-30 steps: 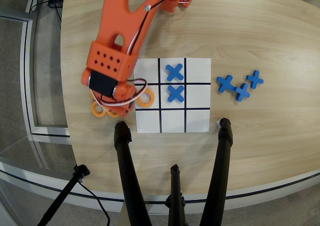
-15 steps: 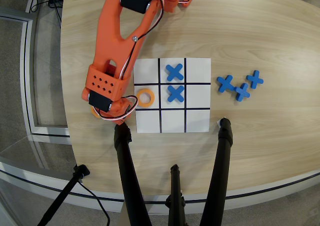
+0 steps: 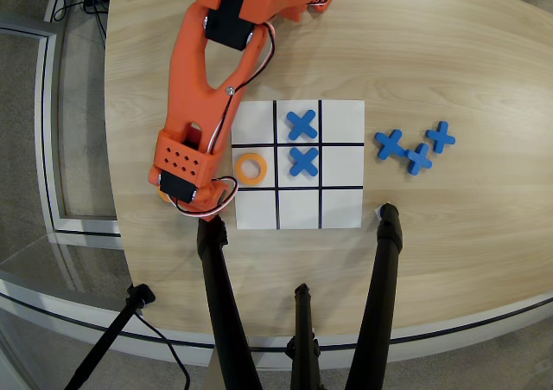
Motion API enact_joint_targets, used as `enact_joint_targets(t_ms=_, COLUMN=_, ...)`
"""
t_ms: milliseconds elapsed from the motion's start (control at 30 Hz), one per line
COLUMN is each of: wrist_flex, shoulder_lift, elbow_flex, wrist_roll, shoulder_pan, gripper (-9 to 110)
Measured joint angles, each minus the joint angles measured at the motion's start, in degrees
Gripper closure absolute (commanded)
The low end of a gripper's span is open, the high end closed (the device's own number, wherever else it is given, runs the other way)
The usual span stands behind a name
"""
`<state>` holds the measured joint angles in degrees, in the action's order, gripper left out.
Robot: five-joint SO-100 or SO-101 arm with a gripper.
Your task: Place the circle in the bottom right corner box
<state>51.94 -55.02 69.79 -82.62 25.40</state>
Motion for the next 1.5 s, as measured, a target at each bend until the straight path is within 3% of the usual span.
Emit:
enact_joint_targets(t_ms=700, wrist_flex=7.2, shoulder_lift=0.4, elbow_flex=0.8, wrist_roll=3.0, shoulder_pan=3.1, gripper=85)
enact_joint_targets(t_ms=1400, wrist_flex=16.8, shoulder_lift=-10.6, elbow_flex=17.7, wrist_roll=6.2, shoulder_pan=14.2, gripper=86)
enact_joint_targets(t_ms=1500, wrist_flex=16.1, shoulder_lift=-12.0, elbow_flex=19.8, wrist_roll=7.2, shoulder_pan=15.5, gripper=95)
